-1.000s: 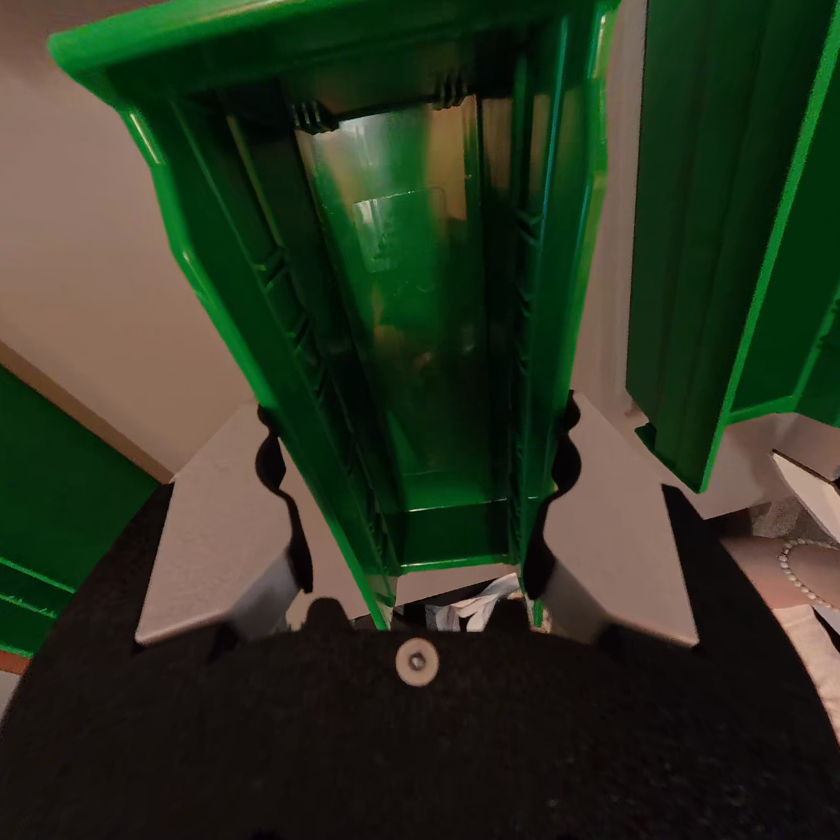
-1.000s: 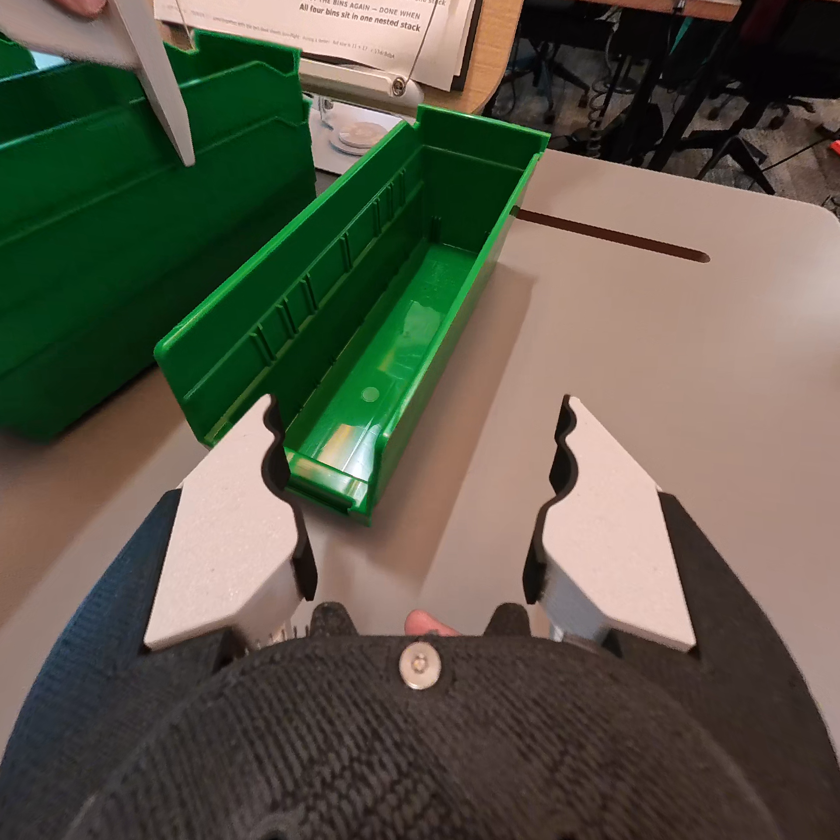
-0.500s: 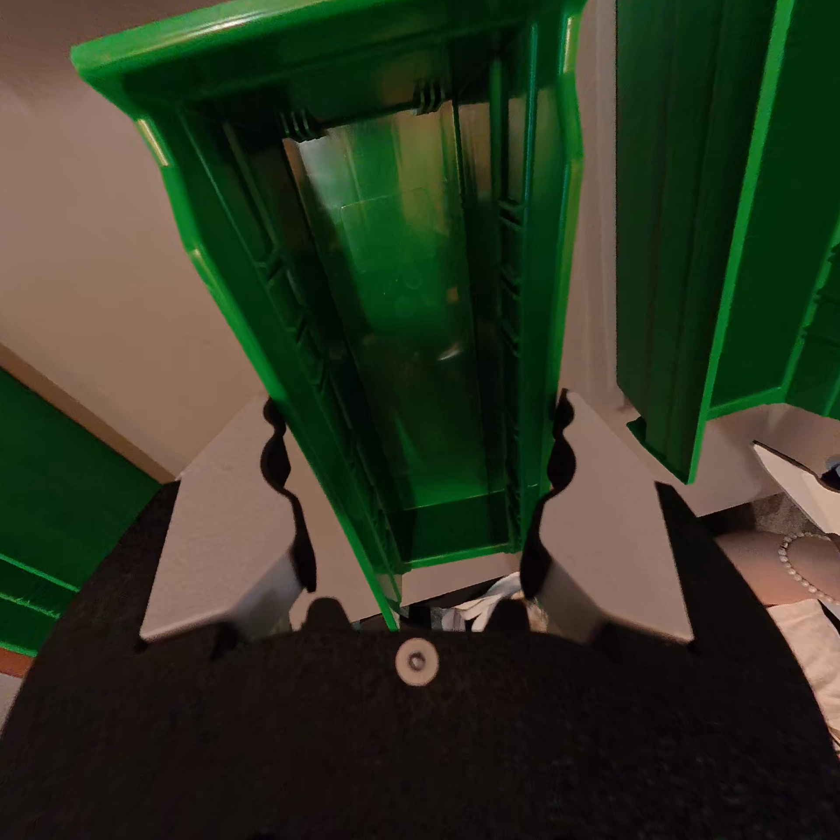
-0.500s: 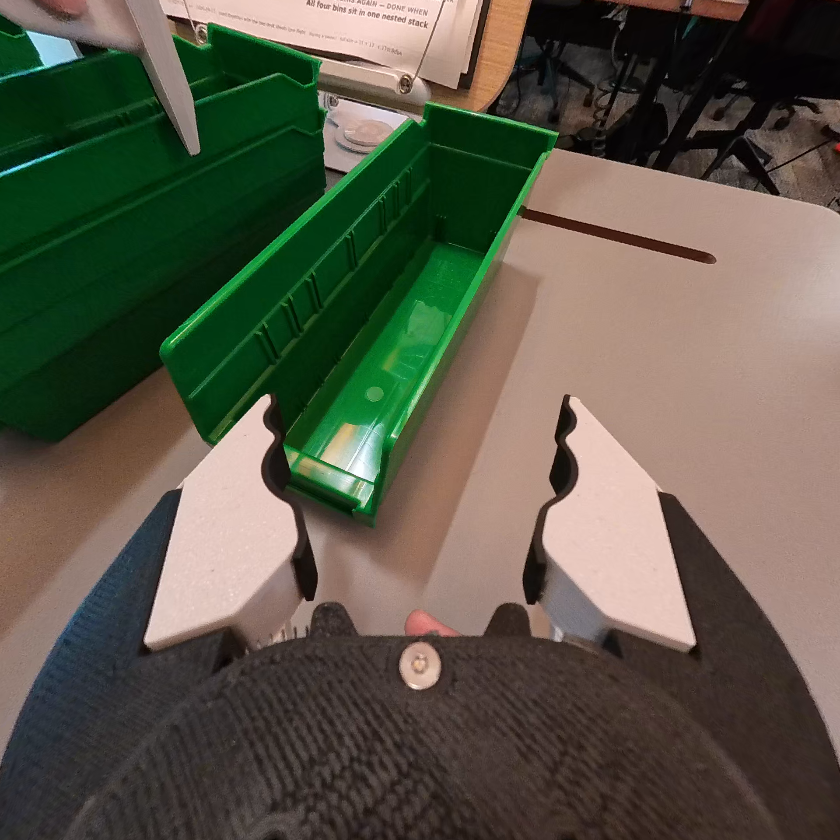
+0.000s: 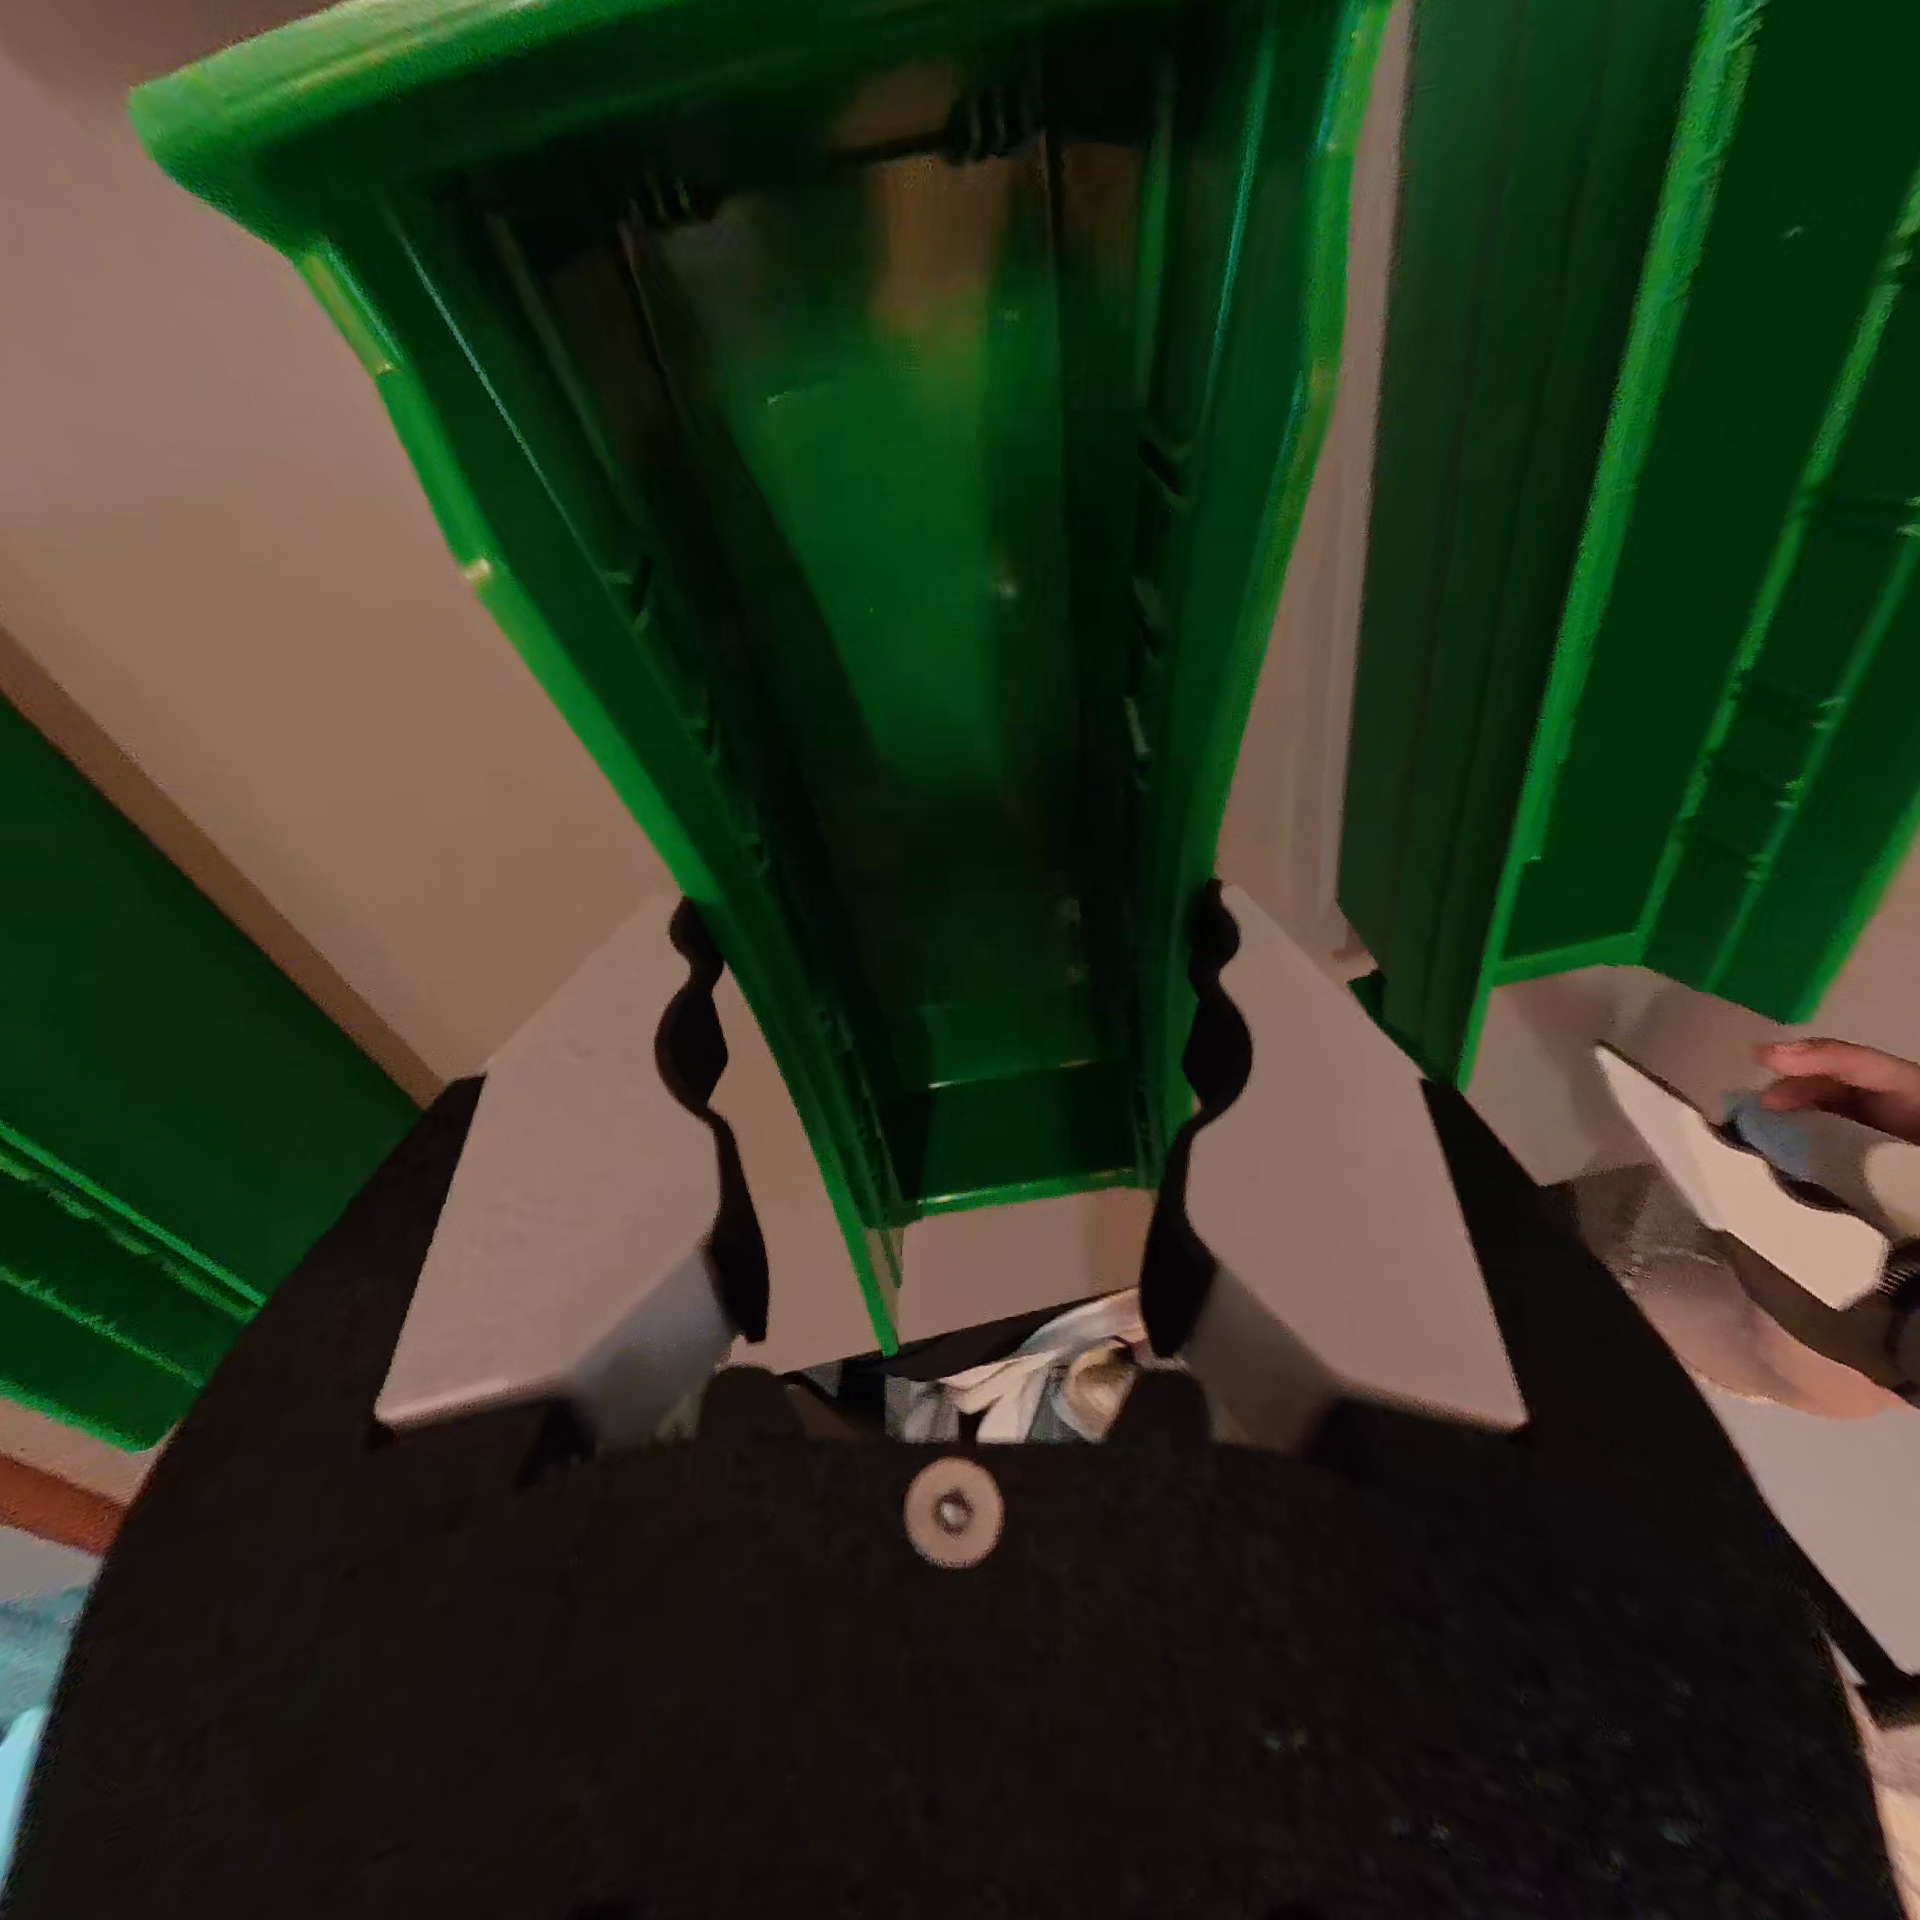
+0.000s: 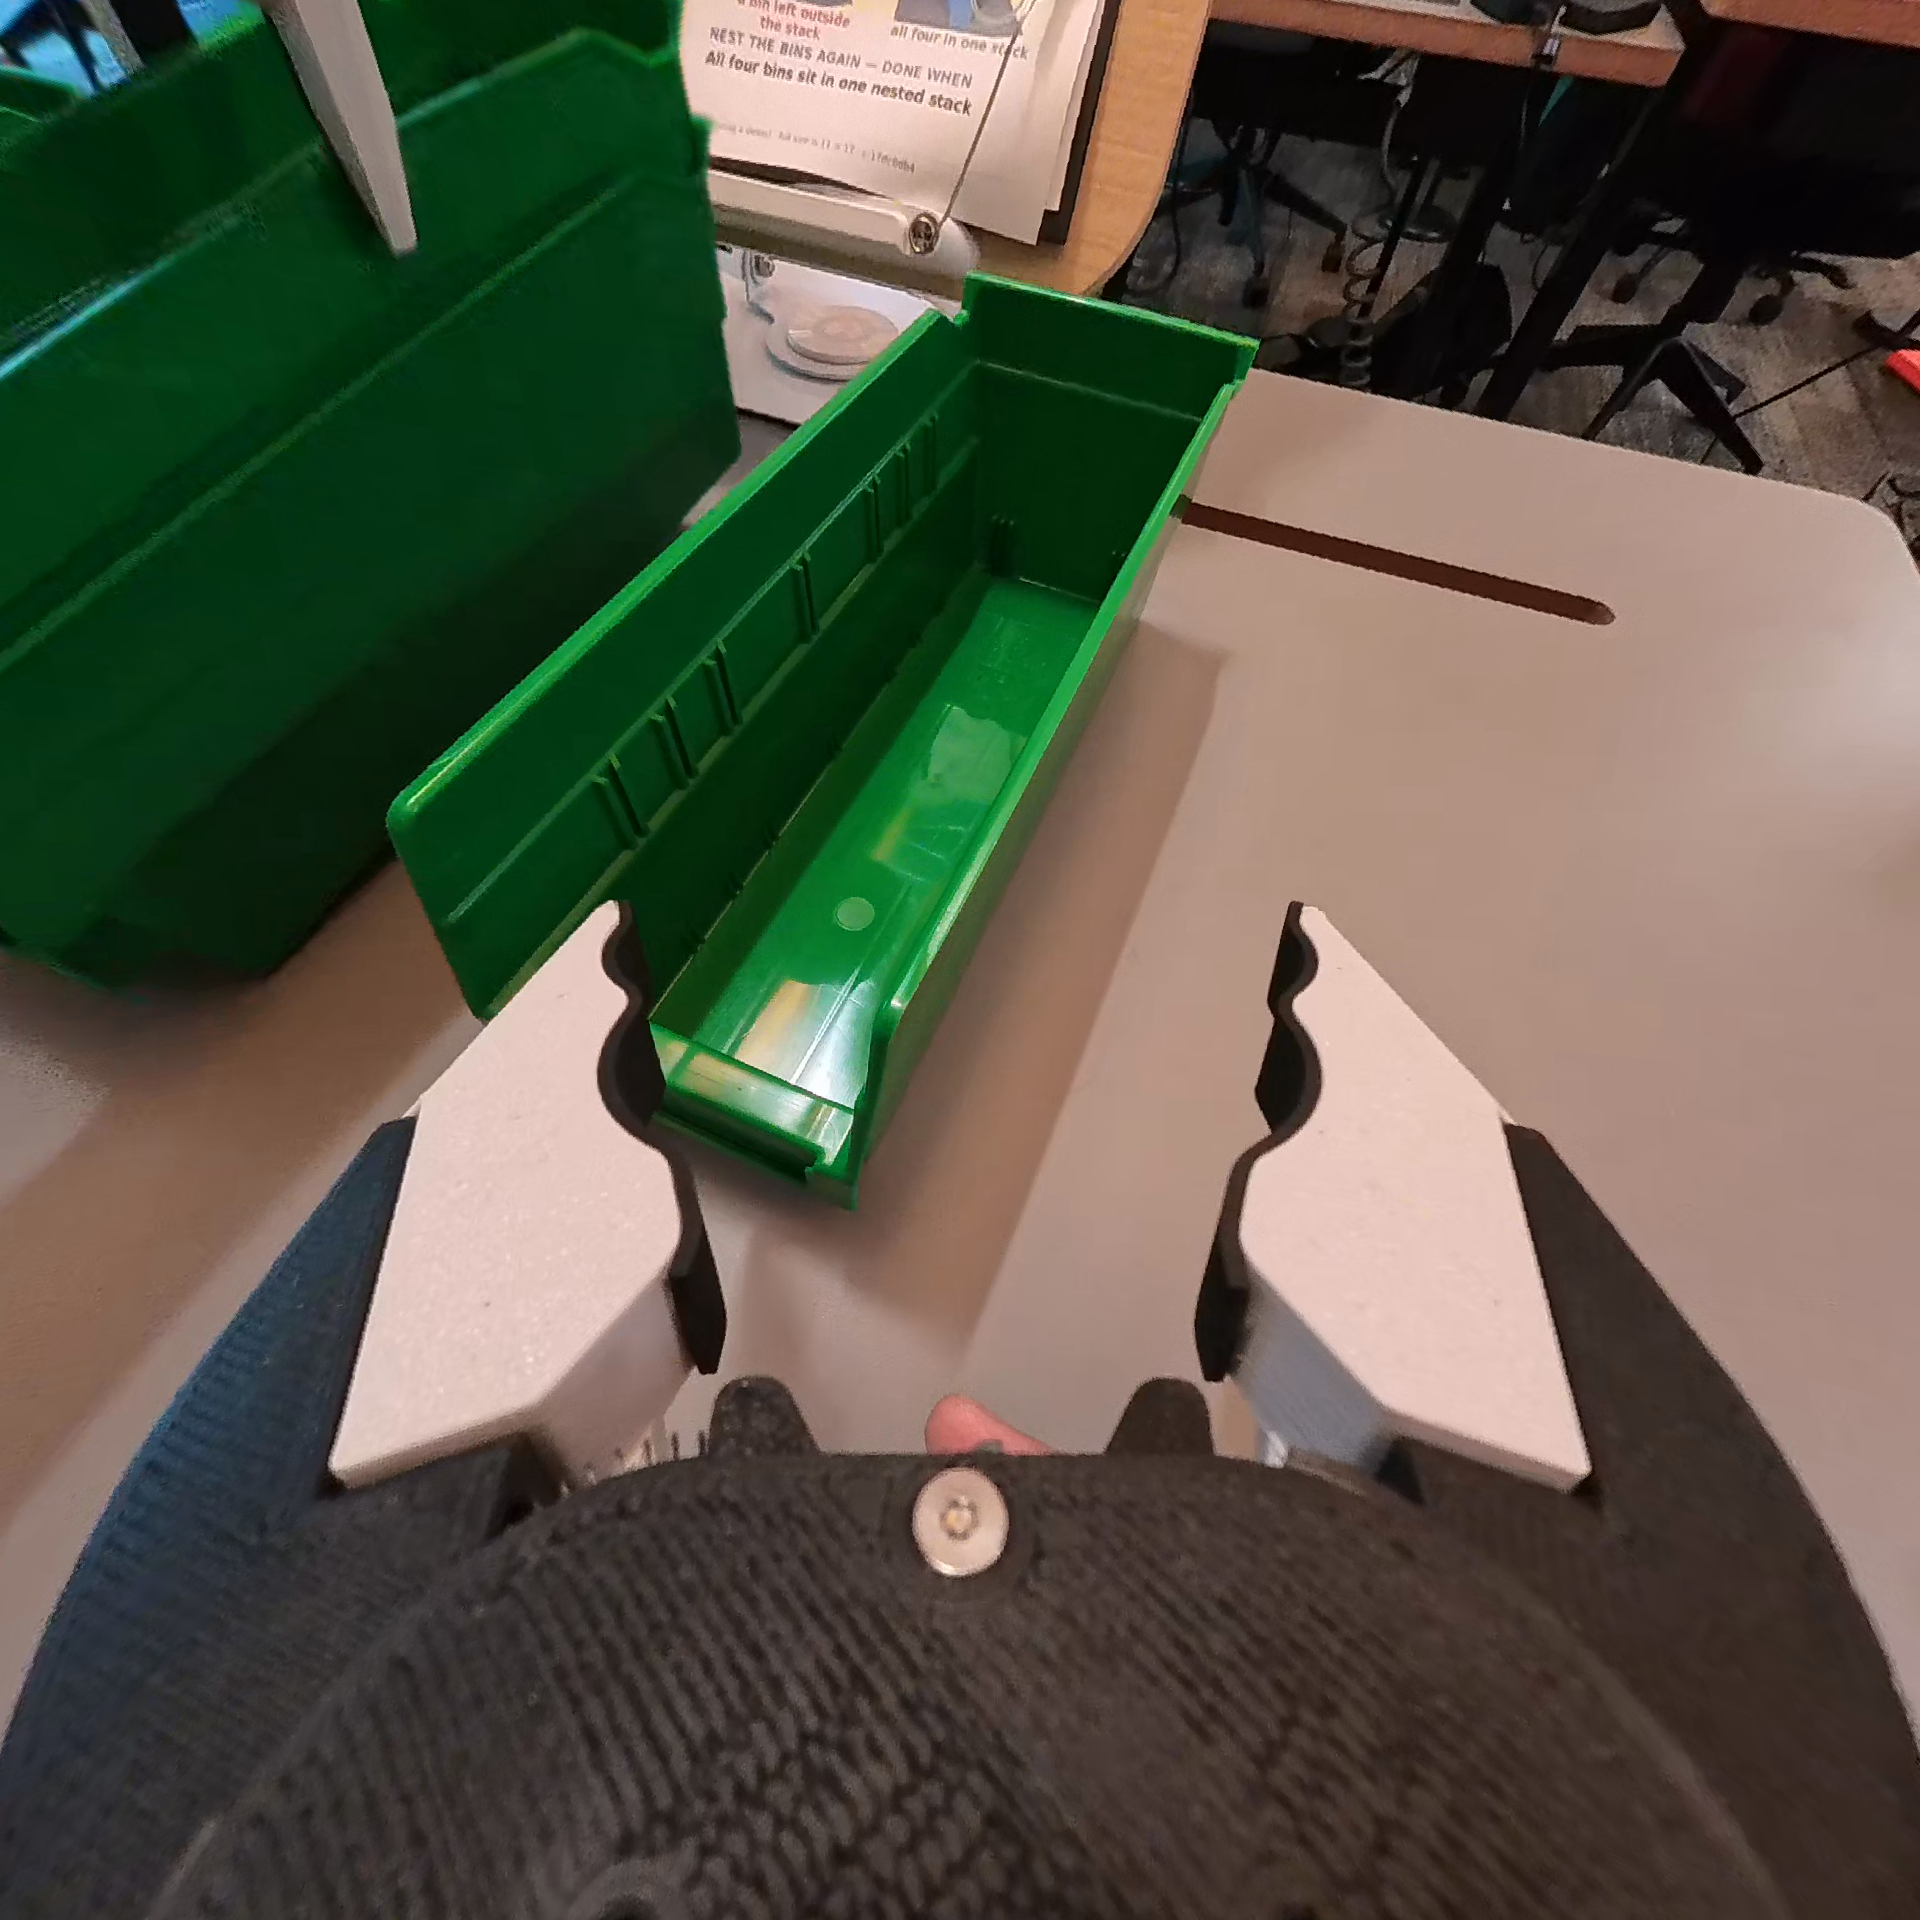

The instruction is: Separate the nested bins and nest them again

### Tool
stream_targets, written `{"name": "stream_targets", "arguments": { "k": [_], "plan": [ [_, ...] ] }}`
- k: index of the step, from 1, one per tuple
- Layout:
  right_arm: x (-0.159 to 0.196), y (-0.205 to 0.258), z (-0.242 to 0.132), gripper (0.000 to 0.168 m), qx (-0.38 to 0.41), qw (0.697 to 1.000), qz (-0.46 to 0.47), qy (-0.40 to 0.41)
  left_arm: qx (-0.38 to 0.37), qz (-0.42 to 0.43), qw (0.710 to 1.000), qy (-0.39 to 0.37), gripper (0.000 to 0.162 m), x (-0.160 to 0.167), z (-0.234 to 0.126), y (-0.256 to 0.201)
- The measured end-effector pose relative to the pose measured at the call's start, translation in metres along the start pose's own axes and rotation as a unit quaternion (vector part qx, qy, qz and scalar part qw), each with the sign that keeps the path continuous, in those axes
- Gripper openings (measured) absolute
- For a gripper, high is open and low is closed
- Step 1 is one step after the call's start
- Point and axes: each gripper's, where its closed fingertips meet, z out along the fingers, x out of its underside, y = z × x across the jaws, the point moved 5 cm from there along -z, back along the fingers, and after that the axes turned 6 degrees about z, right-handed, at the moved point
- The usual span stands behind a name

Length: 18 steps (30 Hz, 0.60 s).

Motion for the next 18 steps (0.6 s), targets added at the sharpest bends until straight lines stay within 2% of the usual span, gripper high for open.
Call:
{"name": "stream_targets", "arguments": {
  "k": [4, 7, 15, 18],
  "plan": [
    [0.000, 0.000, 0.000, 0.118, -0.001, 1.000, 0.001, 0.001, 0.028, -0.014, 1.000, -0.003, 0.088, 0.001, -0.013, -0.002],
    [-0.001, 0.001, -0.001, 0.118, -0.002, 1.000, 0.000, -0.003, 0.018, -0.015, 1.000, 0.000, 0.089, 0.001, -0.014, -0.001],
    [-0.001, 0.001, -0.001, 0.118, -0.003, 1.000, 0.000, -0.002, -0.009, 0.012, 1.000, -0.011, 0.108, -0.003, 0.022, -0.010],
    [-0.001, 0.001, -0.001, 0.118, -0.002, 1.000, 0.000, -0.003, -0.014, 0.017, 0.999, -0.030, 0.112, -0.005, 0.024, -0.012]
  ]
}}
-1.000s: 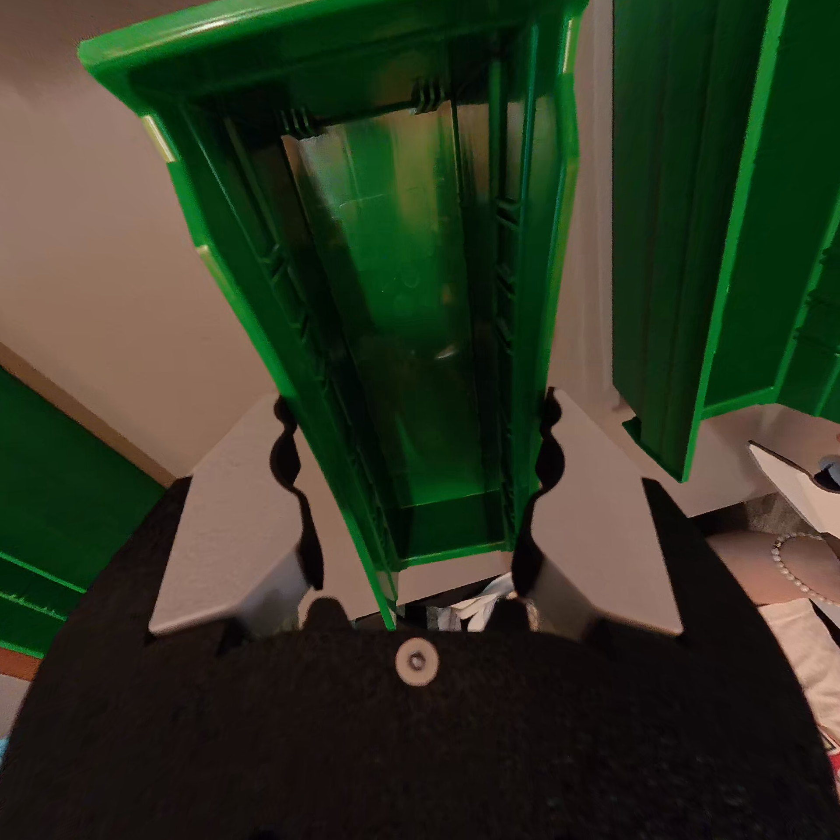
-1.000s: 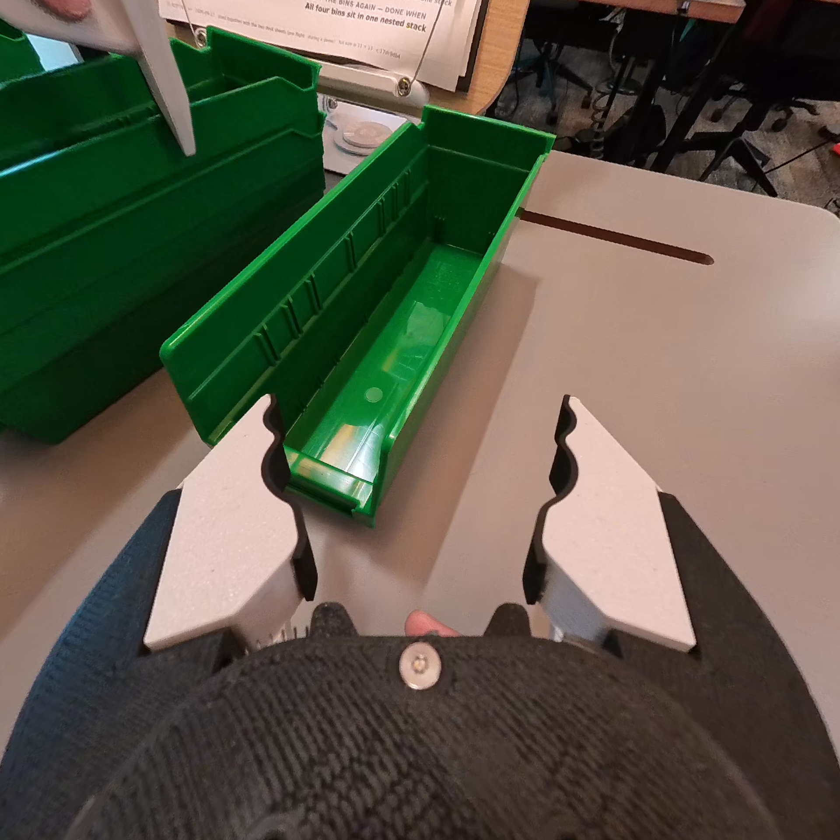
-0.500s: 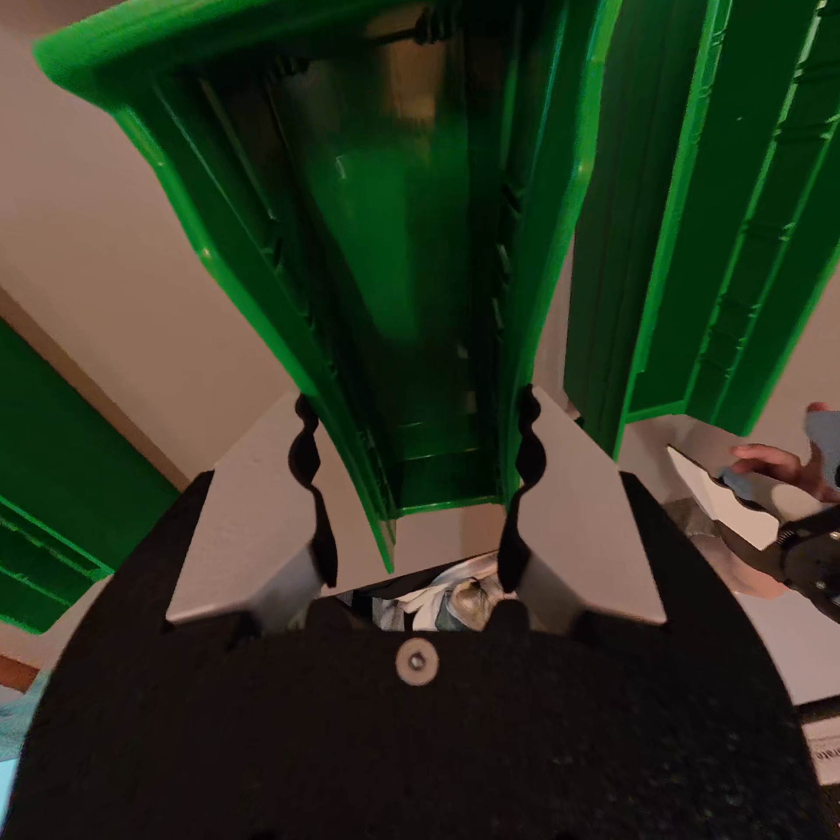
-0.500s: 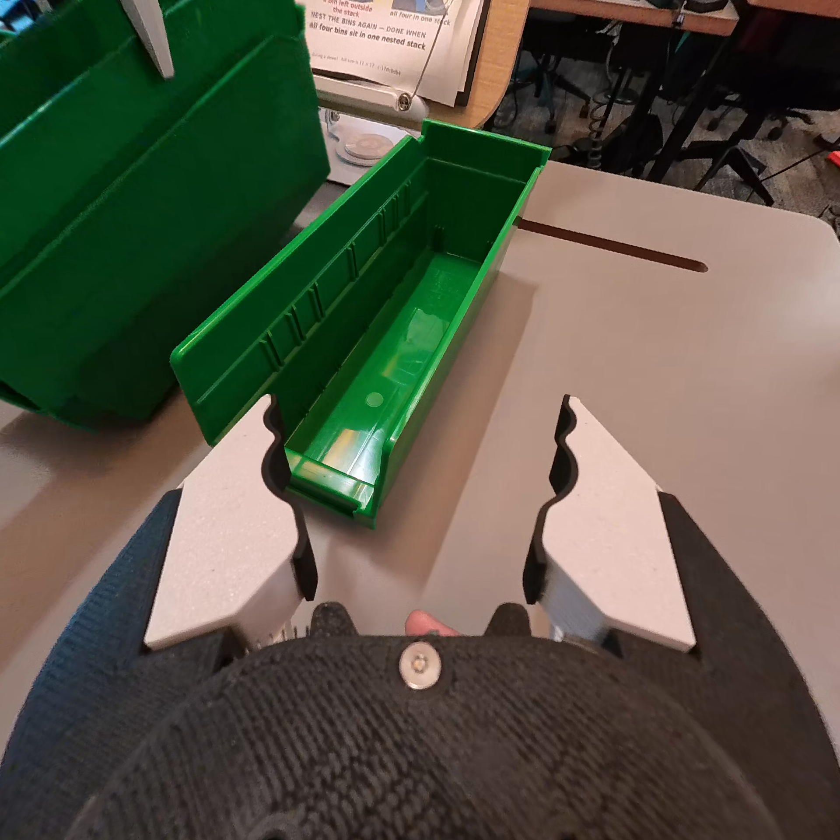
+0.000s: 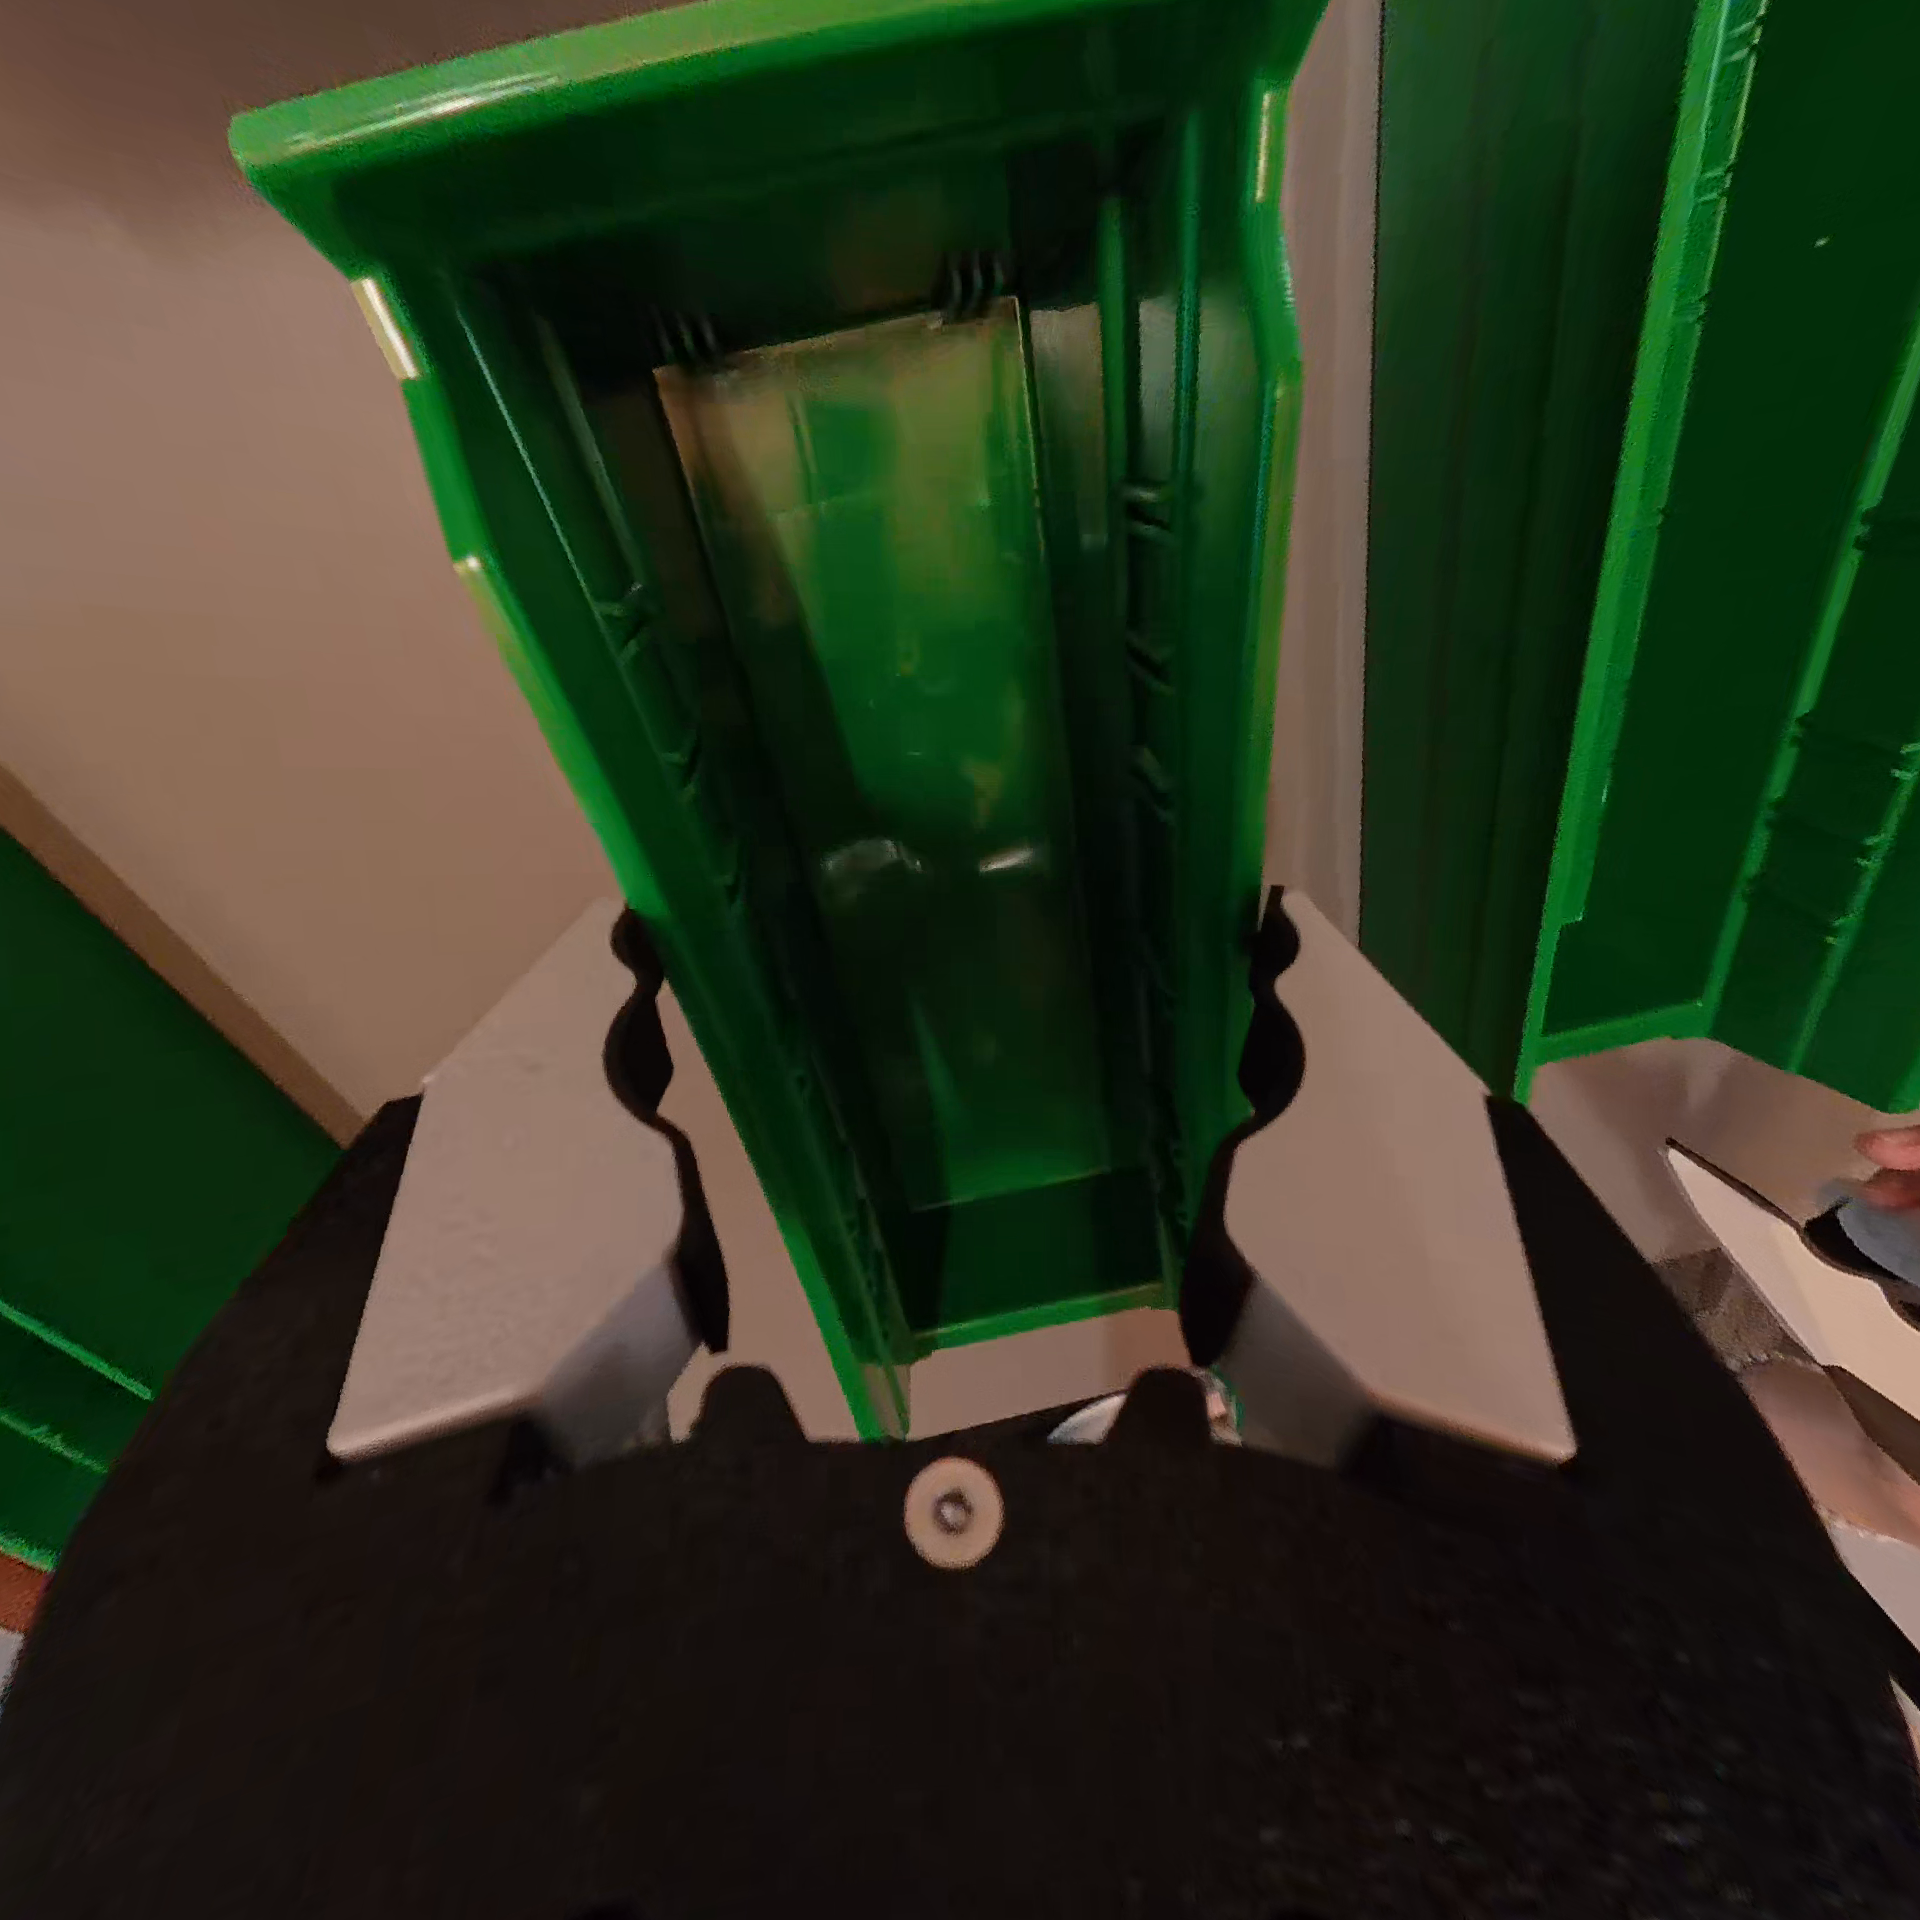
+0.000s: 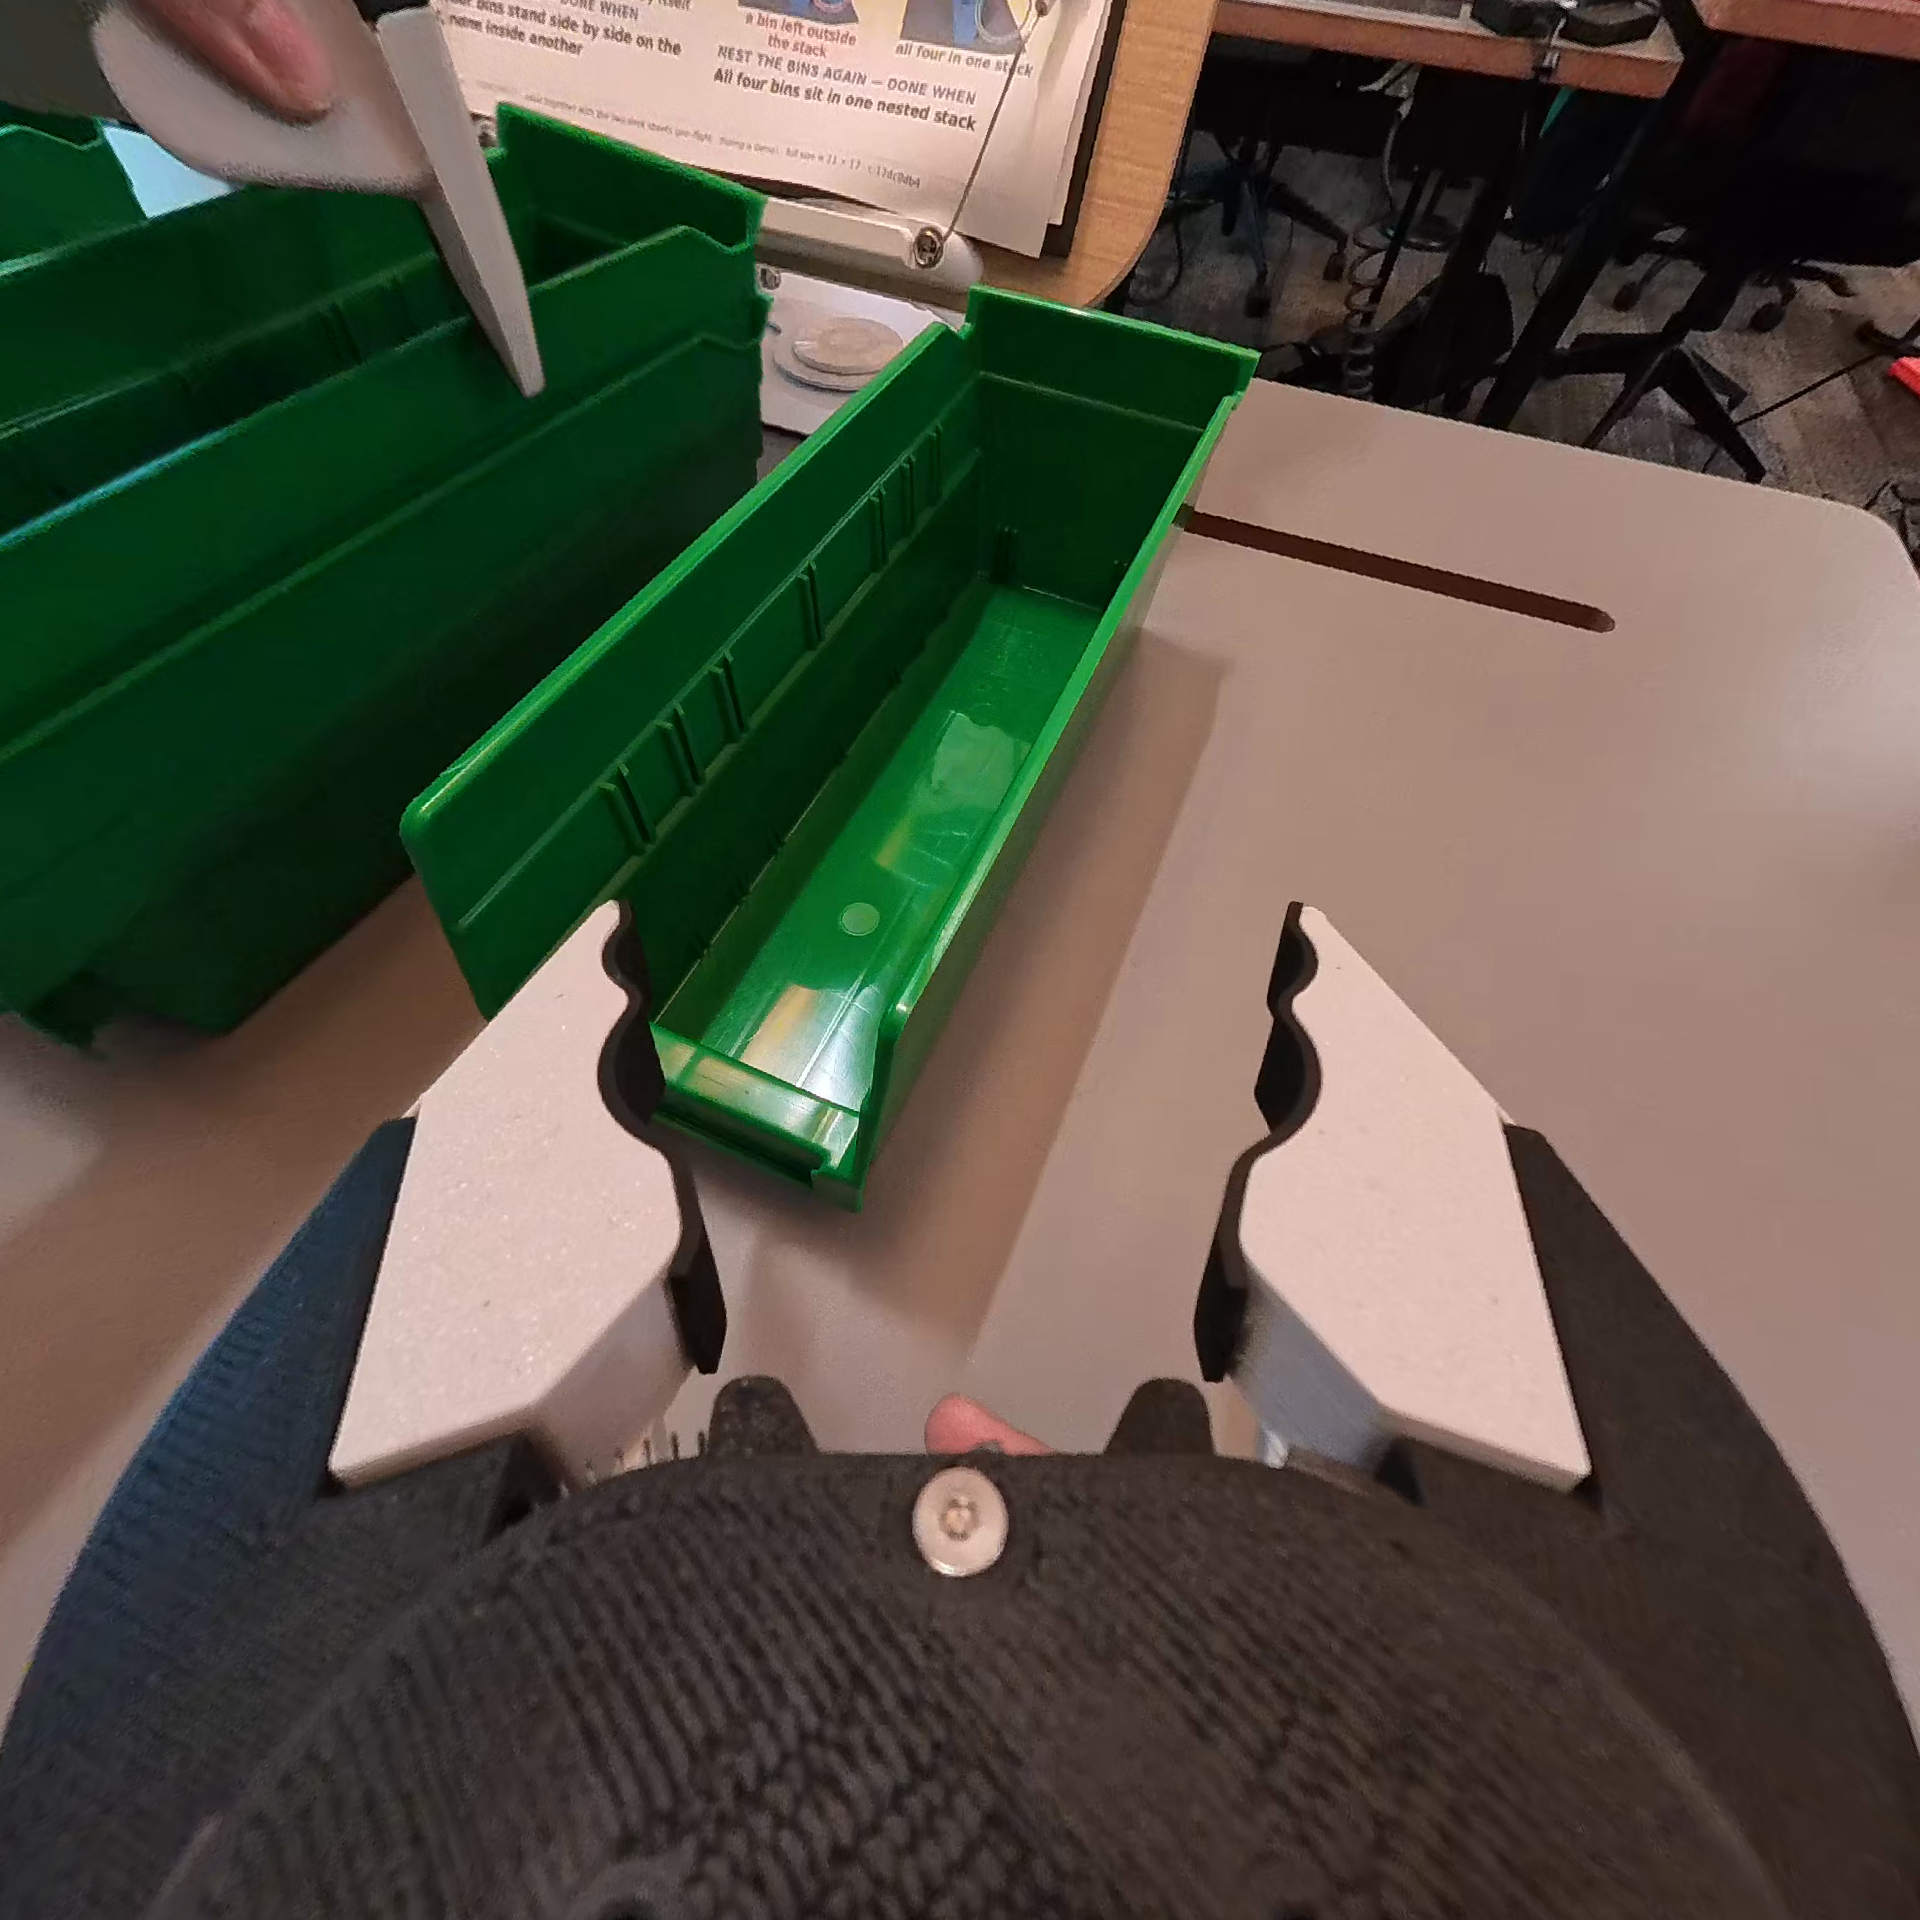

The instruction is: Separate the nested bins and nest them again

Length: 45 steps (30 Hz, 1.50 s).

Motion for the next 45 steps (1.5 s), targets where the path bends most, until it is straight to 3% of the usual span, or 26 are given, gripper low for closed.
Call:
{"name": "stream_targets", "arguments": {
  "k": [11, 14, 19, 32, 41, 45],
  "plan": [
    [0.004, 0.008, 0.006, 0.118, -0.005, 1.000, -0.008, 0.011, -0.041, 0.025, 0.997, 0.053, 0.114, 0.035, -0.006, -0.011],
    [0.003, 0.012, 0.006, 0.118, -0.006, 1.000, -0.016, 0.011, -0.049, 0.029, 0.995, 0.076, 0.121, 0.045, 0.002, -0.013],
    [0.000, 0.015, 0.004, 0.118, -0.007, 1.000, -0.021, 0.006, -0.047, 0.030, 0.997, 0.059, 0.117, 0.047, 0.003, -0.014],
    [-0.002, 0.011, 0.001, 0.118, -0.006, 1.000, -0.014, 0.001, -0.051, 0.062, 0.995, 0.062, 0.132, 0.057, 0.008, -0.014],
    [-0.003, 0.010, 0.000, 0.118, -0.005, 1.000, -0.014, -0.002, -0.053, 0.068, 0.993, 0.080, 0.107, 0.059, 0.009, -0.017],
    [-0.002, 0.010, 0.000, 0.118, -0.005, 1.000, -0.014, 0.000, -0.047, 0.061, 0.993, 0.094, 0.103, 0.060, 0.007, -0.015]
  ]
}}
